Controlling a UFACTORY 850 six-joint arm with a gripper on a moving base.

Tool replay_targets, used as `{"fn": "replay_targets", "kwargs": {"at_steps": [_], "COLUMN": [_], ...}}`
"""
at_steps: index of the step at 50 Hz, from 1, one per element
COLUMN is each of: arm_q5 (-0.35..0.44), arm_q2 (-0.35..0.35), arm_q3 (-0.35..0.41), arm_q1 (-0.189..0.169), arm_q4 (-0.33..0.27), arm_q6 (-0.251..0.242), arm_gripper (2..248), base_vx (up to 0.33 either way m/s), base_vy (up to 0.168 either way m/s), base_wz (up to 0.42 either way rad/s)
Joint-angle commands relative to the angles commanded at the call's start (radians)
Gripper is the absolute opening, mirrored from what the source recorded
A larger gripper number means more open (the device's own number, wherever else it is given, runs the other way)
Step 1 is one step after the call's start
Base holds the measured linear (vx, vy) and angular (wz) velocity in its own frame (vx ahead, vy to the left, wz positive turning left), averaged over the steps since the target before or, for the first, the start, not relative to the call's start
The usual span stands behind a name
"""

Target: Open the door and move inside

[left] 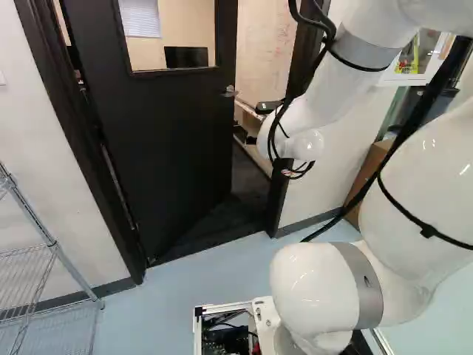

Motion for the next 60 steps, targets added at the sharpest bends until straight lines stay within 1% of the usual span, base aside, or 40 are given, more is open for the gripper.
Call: {"fn": "replay_targets", "kwargs": {"at_steps": [16, 22, 35, 54, 60], "arm_q5": [0.000, 0.000, 0.000, 0.000, 0.000], "arm_q2": [0.000, 0.000, 0.000, 0.000, 0.000], "arm_q3": [0.000, 0.000, 0.000, 0.000, 0.000], "arm_q1": [0.000, 0.000, 0.000, 0.000, 0.000], "arm_q4": [0.000, 0.000, 0.000, 0.000, 0.000], "arm_q6": [0.000, 0.000, 0.000, 0.000, 0.000], "arm_gripper": [247, 247, 247, 247, 247], "base_vx": [0.000, -0.026, -0.007, 0.031, 0.091], "base_vy": [0.000, -0.007, 0.038, 0.044, 0.064], "base_wz": [0.000, -0.193, -0.037, 0.025, 0.239]}}
